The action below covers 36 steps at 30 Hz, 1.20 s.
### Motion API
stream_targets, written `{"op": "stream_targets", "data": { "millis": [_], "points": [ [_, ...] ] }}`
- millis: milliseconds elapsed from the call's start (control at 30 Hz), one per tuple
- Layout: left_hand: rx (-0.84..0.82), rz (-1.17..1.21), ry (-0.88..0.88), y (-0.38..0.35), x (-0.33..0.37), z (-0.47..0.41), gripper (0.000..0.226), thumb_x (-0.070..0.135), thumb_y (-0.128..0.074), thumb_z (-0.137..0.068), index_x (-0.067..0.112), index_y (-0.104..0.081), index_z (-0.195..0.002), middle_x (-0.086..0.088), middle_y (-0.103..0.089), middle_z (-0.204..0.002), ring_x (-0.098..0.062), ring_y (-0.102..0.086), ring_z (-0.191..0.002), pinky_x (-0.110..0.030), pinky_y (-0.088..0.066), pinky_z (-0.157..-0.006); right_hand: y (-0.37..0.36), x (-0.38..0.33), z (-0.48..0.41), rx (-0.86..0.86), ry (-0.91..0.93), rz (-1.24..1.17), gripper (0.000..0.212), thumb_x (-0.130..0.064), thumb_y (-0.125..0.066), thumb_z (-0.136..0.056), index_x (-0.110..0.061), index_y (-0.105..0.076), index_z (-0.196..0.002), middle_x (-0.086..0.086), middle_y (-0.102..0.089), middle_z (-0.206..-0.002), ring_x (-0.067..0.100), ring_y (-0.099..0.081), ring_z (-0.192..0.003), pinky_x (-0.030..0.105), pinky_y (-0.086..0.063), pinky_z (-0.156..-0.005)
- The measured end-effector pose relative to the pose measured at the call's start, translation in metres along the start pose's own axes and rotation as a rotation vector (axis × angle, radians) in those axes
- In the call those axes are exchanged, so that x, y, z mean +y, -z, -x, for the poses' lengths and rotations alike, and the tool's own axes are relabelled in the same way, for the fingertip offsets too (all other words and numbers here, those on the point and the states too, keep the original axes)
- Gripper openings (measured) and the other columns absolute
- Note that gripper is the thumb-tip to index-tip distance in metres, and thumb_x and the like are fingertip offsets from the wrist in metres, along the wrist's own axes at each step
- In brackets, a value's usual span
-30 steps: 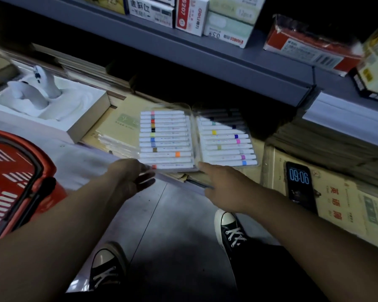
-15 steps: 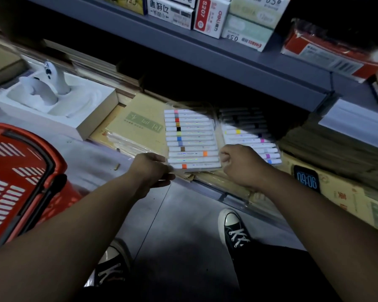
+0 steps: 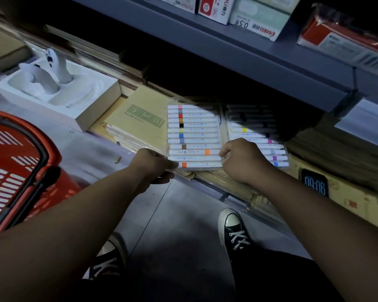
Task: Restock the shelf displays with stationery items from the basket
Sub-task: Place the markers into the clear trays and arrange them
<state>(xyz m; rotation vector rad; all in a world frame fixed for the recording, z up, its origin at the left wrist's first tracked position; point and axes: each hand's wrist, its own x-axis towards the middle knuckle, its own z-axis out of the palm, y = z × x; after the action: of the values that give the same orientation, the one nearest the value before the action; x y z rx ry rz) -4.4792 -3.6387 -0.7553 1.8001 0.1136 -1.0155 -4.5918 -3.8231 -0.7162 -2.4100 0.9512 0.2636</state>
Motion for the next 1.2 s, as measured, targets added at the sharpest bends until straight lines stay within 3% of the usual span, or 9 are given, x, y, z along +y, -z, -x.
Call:
{"op": "stream_targets", "data": {
  "millis": [100, 267, 400, 533, 800, 933, 1000, 1133, 1200],
  "points": [
    [0.032, 0.007, -0.029, -0.005, -0.002, -0.002, 0.036, 0.003, -0.083, -0.081, -0.013, -0.067, -0.108, -0.028, -0.073, -0.1, -0.021, -0.067, -0.058, -0.033, -0.064, -0.064, -0.002, 0.006, 0.0, 0.024, -0.002, -0.068, 0.024, -0.006, -0.058, -0.088, -0.02, -0.072, -0.1, 0.008, -0.068, -0.11, 0.019, -0.065, -0.092, 0.019, -0.042, -0.069],
    [0.033, -0.026, -0.032, -0.012, 0.0, 0.0, 0.017, 0.008, -0.083, -0.082, 0.003, -0.068, -0.088, -0.021, -0.074, -0.099, -0.02, -0.069, -0.063, -0.033, -0.064, -0.067, -0.004, 0.014, -0.001, 0.056, -0.012, -0.182, 0.012, -0.007, -0.068, -0.082, -0.016, -0.074, -0.087, 0.003, -0.071, -0.086, 0.02, -0.068, -0.084, 0.023, -0.049, -0.072],
    [-0.008, -0.093, -0.022, -0.012, 0.0, 0.0, 0.018, 0.011, -0.082, -0.084, 0.005, -0.069, -0.094, -0.013, -0.072, -0.091, -0.018, -0.065, -0.065, -0.033, -0.061, -0.067, -0.007, 0.013, -0.003, 0.092, -0.034, -0.201, 0.01, -0.007, -0.07, -0.078, -0.017, -0.069, -0.079, 0.007, -0.073, -0.084, 0.025, -0.072, -0.082, 0.036, -0.061, -0.078],
    [0.023, -0.085, -0.03, -0.012, 0.0, -0.003, 0.02, 0.007, -0.083, -0.082, -0.001, -0.07, -0.094, -0.017, -0.074, -0.091, -0.019, -0.068, -0.061, -0.033, -0.063, -0.065, -0.009, 0.007, -0.006, 0.09, -0.072, -0.187, 0.019, 0.001, -0.061, -0.078, -0.017, -0.067, -0.077, 0.012, -0.072, -0.087, 0.028, -0.072, -0.081, 0.039, -0.063, -0.076],
    [-0.003, -0.102, -0.028, -0.003, 0.006, -0.005, 0.019, 0.0, -0.074, -0.088, -0.008, -0.069, -0.105, -0.021, -0.076, -0.097, -0.028, -0.077, -0.08, -0.035, -0.065, -0.071, -0.007, 0.009, -0.008, 0.052, -0.158, -0.344, 0.017, -0.001, -0.061, -0.08, -0.015, -0.07, -0.08, 0.008, -0.075, -0.076, 0.024, -0.075, -0.07, 0.043, -0.064, -0.076],
    [-0.007, -0.109, -0.016, -0.008, 0.006, -0.006, 0.019, 0.002, -0.073, -0.09, -0.007, -0.068, -0.106, -0.02, -0.075, -0.099, -0.026, -0.077, -0.077, -0.034, -0.065, -0.068, -0.012, 0.007, -0.011, 0.07, -0.151, -0.261, 0.012, -0.006, -0.063, -0.077, 0.0, -0.071, -0.085, 0.019, -0.072, -0.079, 0.027, -0.072, -0.071, 0.044, -0.063, -0.073],
    [-0.01, -0.147, -0.024, -0.008, 0.006, -0.007, 0.02, 0.004, -0.074, -0.091, -0.005, -0.068, -0.107, -0.018, -0.075, -0.098, -0.025, -0.078, -0.079, -0.035, -0.065, -0.071, -0.014, 0.004, -0.011, 0.069, -0.15, -0.188, 0.017, -0.009, -0.063, -0.076, 0.007, -0.067, -0.082, 0.023, -0.07, -0.075, 0.029, -0.069, -0.066, 0.033, -0.057, -0.064],
    [0.024, -0.188, -0.058, -0.01, 0.002, -0.009, 0.023, 0.008, -0.072, -0.093, -0.009, -0.068, -0.107, -0.018, -0.076, -0.094, -0.026, -0.078, -0.078, -0.048, -0.063, -0.083, -0.016, 0.002, -0.01, 0.028, -0.149, -0.164, 0.01, -0.014, -0.065, -0.077, -0.011, -0.057, -0.072, 0.01, -0.053, -0.061, 0.03, -0.064, -0.057, 0.027, -0.042, -0.056],
    [0.074, -0.283, -0.118, -0.012, -0.004, -0.01, 0.024, 0.015, -0.071, -0.094, -0.007, -0.069, -0.103, -0.014, -0.077, -0.087, -0.021, -0.078, -0.074, -0.052, -0.062, -0.082, -0.017, 0.004, -0.013, 0.031, -0.193, -0.231, 0.011, -0.015, -0.068, -0.076, -0.006, -0.062, -0.072, 0.008, -0.051, -0.061, 0.023, -0.057, -0.058, 0.028, -0.041, -0.055]
  ]
}}
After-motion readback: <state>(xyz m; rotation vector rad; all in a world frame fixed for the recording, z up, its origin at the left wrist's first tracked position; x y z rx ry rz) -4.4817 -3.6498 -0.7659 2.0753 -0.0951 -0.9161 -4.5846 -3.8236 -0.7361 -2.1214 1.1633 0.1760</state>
